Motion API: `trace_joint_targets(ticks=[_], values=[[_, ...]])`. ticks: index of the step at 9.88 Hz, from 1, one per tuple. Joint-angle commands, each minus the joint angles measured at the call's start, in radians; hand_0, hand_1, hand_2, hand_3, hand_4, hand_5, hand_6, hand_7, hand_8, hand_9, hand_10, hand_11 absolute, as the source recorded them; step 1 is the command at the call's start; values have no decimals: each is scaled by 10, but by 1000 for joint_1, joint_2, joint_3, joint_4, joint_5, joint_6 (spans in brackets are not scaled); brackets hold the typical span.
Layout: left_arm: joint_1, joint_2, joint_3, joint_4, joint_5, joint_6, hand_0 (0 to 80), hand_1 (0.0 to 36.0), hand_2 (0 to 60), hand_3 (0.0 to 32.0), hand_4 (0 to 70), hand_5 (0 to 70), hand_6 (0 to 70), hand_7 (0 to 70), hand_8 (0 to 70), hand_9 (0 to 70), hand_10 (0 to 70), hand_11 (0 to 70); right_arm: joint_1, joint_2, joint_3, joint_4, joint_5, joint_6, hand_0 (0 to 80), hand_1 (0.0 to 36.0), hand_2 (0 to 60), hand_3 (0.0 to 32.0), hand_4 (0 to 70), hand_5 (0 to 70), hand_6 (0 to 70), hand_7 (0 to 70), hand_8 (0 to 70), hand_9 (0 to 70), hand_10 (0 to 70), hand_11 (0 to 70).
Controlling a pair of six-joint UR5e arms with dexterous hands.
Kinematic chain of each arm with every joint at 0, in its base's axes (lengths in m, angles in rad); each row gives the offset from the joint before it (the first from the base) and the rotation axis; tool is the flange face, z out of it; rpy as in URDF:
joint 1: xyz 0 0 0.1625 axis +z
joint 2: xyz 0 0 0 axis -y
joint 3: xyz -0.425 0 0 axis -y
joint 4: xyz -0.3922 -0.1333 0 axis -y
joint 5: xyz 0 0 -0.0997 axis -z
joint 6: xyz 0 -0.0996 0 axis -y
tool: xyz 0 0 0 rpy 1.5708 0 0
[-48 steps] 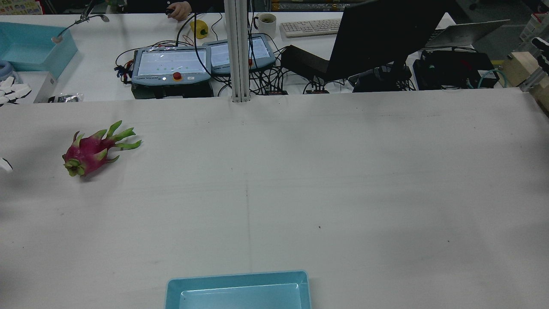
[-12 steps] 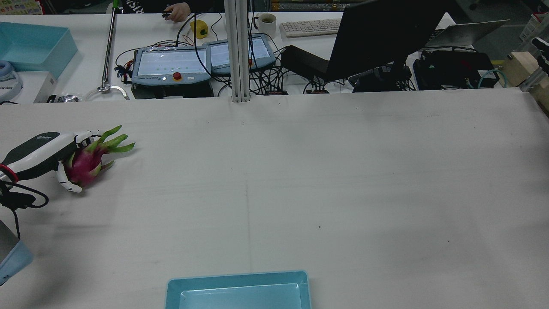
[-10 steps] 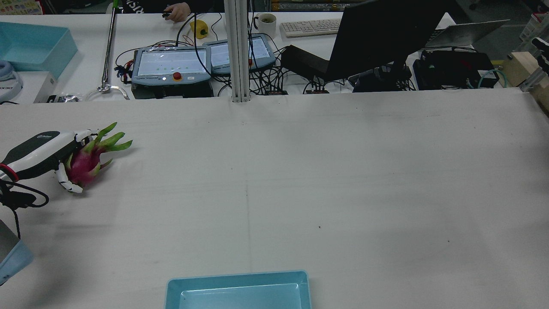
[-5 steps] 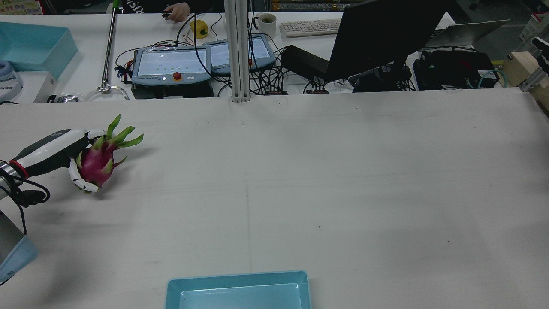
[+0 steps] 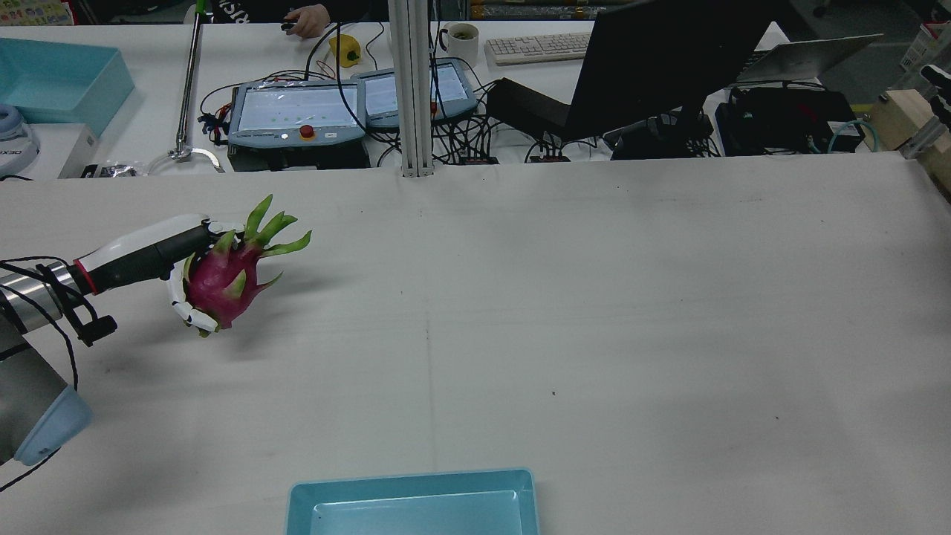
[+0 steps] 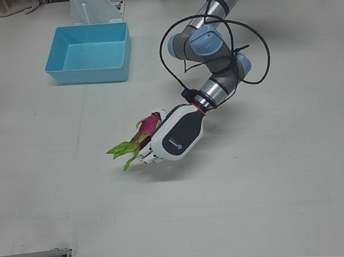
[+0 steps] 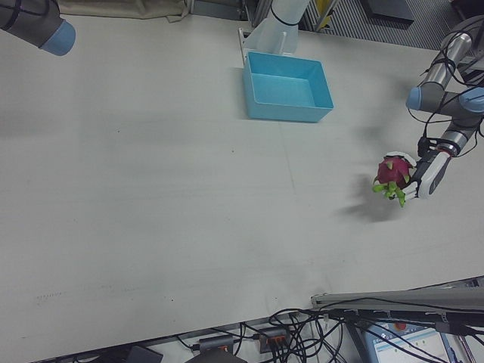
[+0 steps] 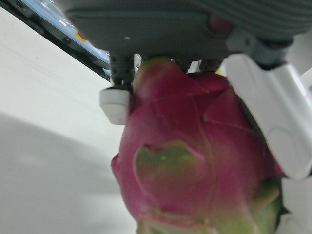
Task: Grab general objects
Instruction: 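Lift the dragon fruit with the left hand and carry it toward the tray, then lower the dragon fruit into the light-blue tray with the left hand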
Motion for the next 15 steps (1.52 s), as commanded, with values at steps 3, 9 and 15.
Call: trace_joint_targets(ticks=[3,9,15], values=[[12,-65,-98,-83,156,-193,683,331,517,0,260,399,588,700,490,542,613,700,0,0,1,0,0,0,0,0,0,0,0,0,0,0,0,0,0,0],[244,-118,-189,-17,158,-195,742,342,524,0,296,438,622,700,514,565,604,700,0,0,0,0,0,0,0,0,0,0,0,0,0,0,0,0,0,0],[439,-157,-205,18,159,-195,797,340,469,0,317,474,651,700,533,587,591,700,0,0,0,0,0,0,0,0,0,0,0,0,0,0,0,0,0,0]])
